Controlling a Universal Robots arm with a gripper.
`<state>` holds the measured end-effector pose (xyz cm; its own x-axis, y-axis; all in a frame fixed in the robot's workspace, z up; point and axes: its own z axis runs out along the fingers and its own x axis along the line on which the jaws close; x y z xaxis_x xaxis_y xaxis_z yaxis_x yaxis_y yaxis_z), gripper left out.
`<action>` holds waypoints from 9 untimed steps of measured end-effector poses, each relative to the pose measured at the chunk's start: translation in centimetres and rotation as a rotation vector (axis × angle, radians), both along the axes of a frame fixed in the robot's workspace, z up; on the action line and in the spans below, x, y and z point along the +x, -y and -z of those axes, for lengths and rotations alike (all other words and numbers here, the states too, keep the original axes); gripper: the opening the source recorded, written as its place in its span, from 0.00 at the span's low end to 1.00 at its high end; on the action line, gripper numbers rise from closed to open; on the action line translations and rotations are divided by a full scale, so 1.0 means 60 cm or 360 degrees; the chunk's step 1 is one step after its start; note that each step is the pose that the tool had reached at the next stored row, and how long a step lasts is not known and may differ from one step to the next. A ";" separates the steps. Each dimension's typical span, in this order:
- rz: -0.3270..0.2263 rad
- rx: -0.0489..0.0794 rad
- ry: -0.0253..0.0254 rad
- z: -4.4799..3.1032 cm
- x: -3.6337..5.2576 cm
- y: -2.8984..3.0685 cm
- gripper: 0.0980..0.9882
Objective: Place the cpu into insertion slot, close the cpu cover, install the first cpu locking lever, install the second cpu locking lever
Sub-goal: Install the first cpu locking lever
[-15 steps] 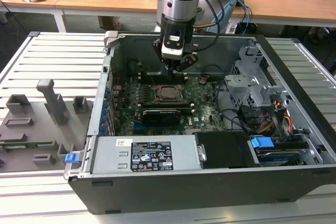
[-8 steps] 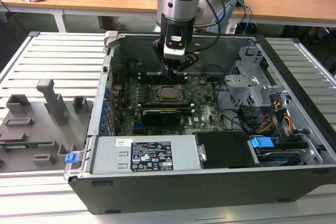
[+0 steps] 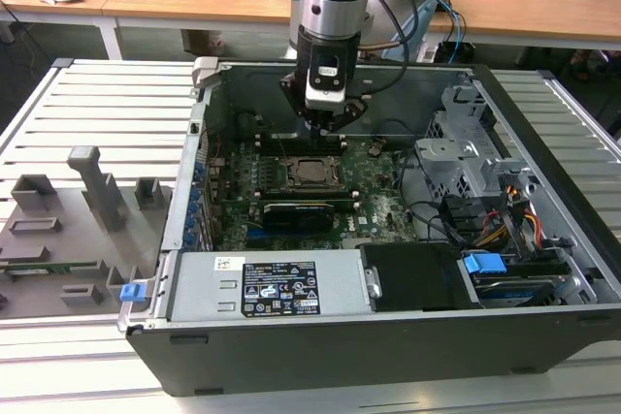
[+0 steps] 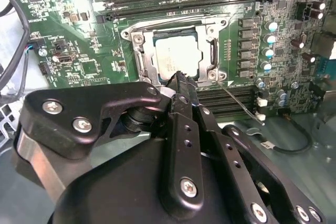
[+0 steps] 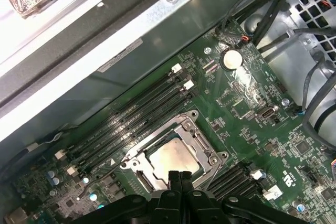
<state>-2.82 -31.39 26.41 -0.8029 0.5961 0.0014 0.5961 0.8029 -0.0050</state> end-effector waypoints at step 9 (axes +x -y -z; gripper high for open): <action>-0.0072 0.0000 -0.00001 0.000 0.000 0.0000 0.01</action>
<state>-2.82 -31.39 26.41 -0.8290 0.5593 0.0015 0.5593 0.8290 -0.0051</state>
